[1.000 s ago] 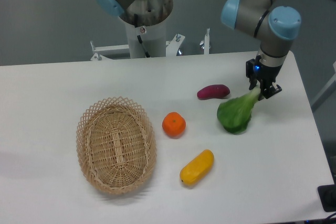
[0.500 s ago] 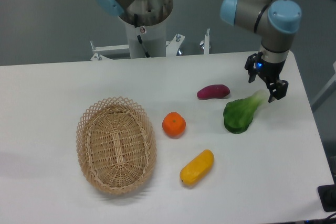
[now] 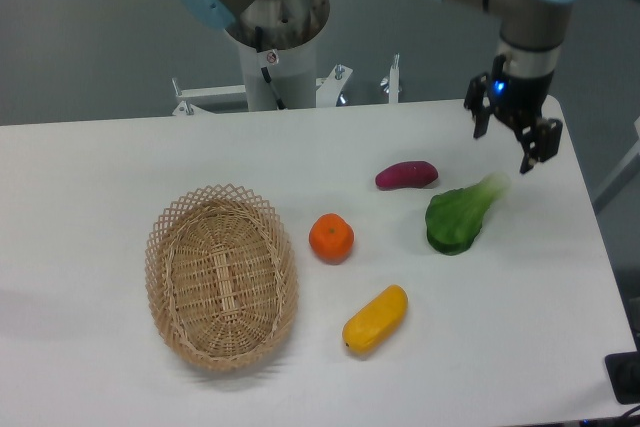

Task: Place the green vegetable on the table

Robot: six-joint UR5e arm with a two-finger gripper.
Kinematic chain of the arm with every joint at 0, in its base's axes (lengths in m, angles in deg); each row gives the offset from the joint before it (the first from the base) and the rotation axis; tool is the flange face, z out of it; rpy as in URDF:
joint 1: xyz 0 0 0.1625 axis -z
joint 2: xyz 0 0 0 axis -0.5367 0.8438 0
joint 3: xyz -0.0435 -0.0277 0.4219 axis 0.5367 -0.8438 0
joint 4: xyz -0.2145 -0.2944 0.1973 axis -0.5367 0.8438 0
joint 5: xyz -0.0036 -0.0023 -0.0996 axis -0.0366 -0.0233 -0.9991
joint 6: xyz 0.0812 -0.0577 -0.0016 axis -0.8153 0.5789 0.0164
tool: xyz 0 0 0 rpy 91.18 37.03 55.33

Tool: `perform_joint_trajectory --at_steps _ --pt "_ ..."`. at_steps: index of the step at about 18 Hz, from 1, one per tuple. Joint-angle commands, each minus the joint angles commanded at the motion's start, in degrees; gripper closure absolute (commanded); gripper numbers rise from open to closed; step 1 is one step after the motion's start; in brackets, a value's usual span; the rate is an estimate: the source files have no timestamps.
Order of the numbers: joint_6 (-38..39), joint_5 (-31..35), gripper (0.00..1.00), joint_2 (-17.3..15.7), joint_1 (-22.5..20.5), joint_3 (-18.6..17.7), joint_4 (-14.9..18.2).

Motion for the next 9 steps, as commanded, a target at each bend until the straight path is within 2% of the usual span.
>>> perform_joint_trajectory --at_steps 3,9 --pt "-5.7 1.8 0.0 -1.7 -2.5 0.0 2.6" --pt "-7.6 1.5 0.0 -2.1 -3.3 -0.4 2.3"
